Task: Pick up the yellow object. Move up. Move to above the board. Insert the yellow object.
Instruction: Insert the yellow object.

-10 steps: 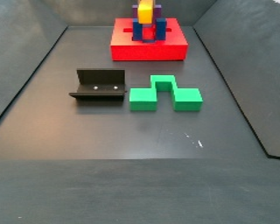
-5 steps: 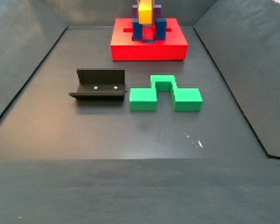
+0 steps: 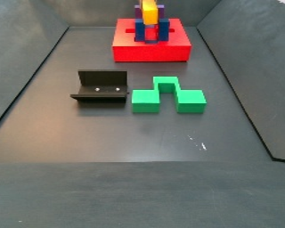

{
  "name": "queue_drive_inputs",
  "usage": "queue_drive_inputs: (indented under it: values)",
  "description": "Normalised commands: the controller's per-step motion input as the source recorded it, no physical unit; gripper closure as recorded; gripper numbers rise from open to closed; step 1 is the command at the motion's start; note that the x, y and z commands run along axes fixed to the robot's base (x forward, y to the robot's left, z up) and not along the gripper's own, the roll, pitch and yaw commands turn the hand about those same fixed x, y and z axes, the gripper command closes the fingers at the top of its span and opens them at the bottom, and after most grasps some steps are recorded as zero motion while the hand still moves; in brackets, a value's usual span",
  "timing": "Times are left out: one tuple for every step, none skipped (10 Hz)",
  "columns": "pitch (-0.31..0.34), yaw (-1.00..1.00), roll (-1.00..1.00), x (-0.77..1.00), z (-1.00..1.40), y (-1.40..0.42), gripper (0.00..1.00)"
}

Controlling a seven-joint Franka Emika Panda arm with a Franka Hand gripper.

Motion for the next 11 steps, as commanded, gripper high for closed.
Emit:
queue_drive_inputs:
  values:
    - [-0.003, -0.18, 0.03, -0.22, 0.01, 0.00, 1.00]
    - [0.000, -0.22, 0.02, -0.28, 0.07, 0.02, 1.00]
    - [-0.010, -0.17, 0.00, -0.22, 0.09, 0.00, 1.00]
    - [-0.010, 0.00, 0.00, 0.00, 0.00, 0.00, 1.00]
    - [-0.004, 0.10, 0.04, 0.08, -0.10, 0.00, 1.00]
    - [0.000, 0.15, 0.07, 0.18, -0.15, -0.03, 1.00]
    - [0.000, 0.13, 0.07, 0.19, -0.15, -0.05, 1.00]
    - [0.000, 0.08, 0.07, 0.09, -0.17, -0.04, 1.00]
    - [-0.027, 0.04, 0.08, 0.00, -0.21, -0.01, 1.00]
    - [-0.034, 0.02, 0.07, 0.00, -0.20, 0.00, 1.00]
    - [-0.034, 0.00, 0.05, -0.01, -0.15, 0.00, 1.00]
